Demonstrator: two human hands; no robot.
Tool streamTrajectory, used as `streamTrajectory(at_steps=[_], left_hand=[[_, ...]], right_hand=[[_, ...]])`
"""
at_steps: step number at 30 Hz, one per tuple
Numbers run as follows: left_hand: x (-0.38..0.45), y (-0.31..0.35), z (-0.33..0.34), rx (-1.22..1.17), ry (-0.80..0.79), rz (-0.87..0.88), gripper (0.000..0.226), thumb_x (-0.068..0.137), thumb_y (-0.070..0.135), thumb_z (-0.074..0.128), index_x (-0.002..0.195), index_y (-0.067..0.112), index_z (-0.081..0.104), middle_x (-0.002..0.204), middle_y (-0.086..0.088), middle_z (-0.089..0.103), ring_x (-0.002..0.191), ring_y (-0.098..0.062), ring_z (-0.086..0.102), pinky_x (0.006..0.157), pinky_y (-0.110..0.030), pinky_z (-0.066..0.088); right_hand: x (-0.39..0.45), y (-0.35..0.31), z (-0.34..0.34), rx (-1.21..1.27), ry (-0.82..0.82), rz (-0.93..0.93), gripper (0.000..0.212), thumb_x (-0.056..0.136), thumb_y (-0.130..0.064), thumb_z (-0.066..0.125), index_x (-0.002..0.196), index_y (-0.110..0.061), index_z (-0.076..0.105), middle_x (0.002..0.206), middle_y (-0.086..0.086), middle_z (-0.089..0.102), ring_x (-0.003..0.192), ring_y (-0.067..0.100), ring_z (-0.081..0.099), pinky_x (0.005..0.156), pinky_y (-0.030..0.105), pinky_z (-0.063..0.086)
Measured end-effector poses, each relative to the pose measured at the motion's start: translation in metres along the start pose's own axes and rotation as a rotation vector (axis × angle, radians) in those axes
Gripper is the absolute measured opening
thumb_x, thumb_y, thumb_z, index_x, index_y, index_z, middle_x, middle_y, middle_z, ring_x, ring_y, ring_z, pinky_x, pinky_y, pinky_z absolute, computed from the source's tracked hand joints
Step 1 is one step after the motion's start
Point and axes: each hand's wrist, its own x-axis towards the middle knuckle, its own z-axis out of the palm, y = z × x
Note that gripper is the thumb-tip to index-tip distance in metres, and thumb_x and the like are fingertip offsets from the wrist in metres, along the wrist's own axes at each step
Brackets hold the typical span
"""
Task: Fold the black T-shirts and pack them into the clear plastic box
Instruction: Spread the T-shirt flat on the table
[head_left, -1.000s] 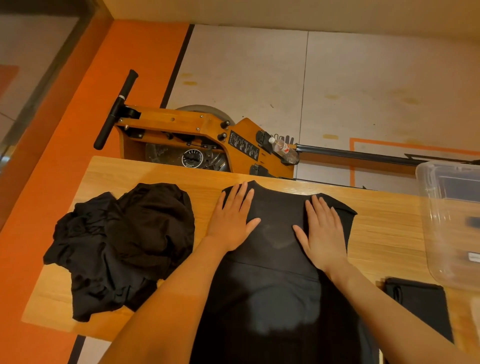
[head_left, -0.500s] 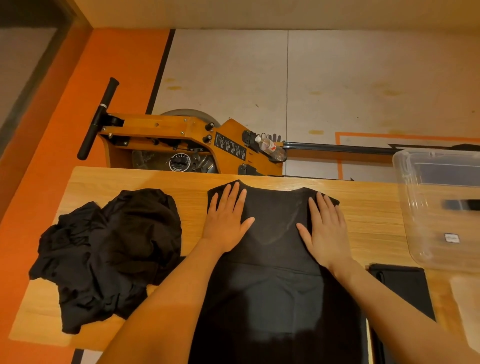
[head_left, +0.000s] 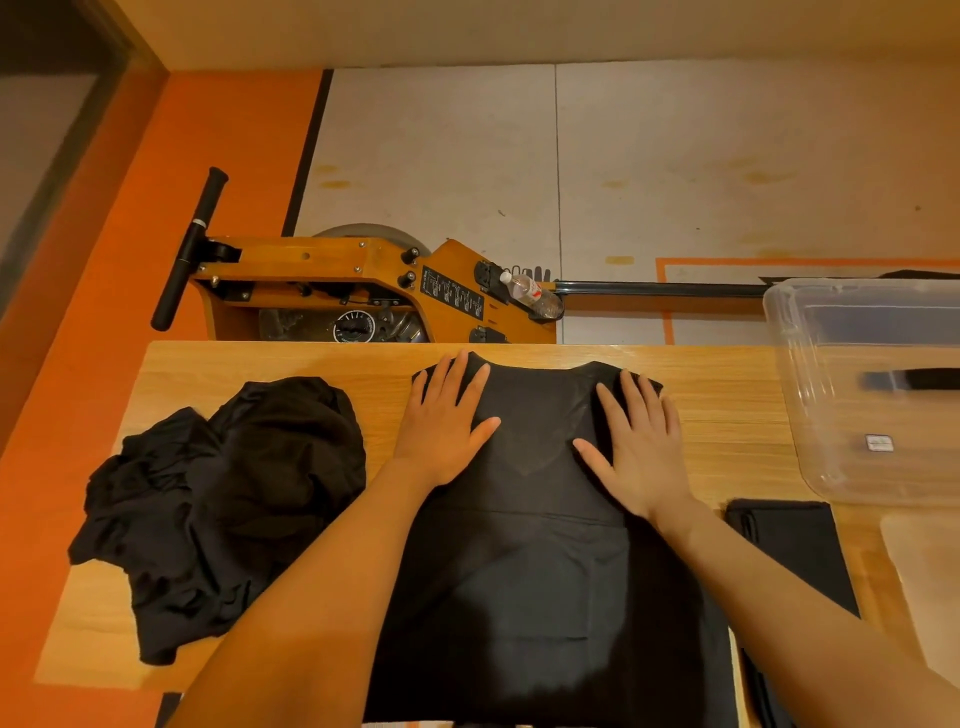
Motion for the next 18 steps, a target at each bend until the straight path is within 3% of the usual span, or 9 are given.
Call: streamTrajectory(at_steps=[8,18], left_hand=[[-0.051,0.000,-0.021,-0.176,0.083,-0.104,0.057,0.101,0.041,0.037,0.152,0.023,0.021,0.159,-0.002,0.019,0.146,-0.021,0.019,0.117,-0.038,0.019],[-0.172,-0.008,0.033,-0.263,0.080,-0.168,0.050,0.097,0.034,0.052,0.144,0.019,0.043,0.146,-0.007,0.044,0.133,-0.026,0.044,0.108,-0.043,0.036]], right_hand=[[-0.040,-0.033,-0.010,-0.001,0.008,0.063,0.069,0.094,-0.060,0.026,0.146,-0.019,0.044,0.156,0.014,0.032,0.147,0.032,0.022,0.117,0.048,0.017],[-0.164,-0.049,0.010,0.019,-0.059,0.177,0.064,0.095,-0.055,0.026,0.143,-0.018,0.048,0.153,0.012,0.039,0.144,0.031,0.030,0.116,0.049,0.023]])
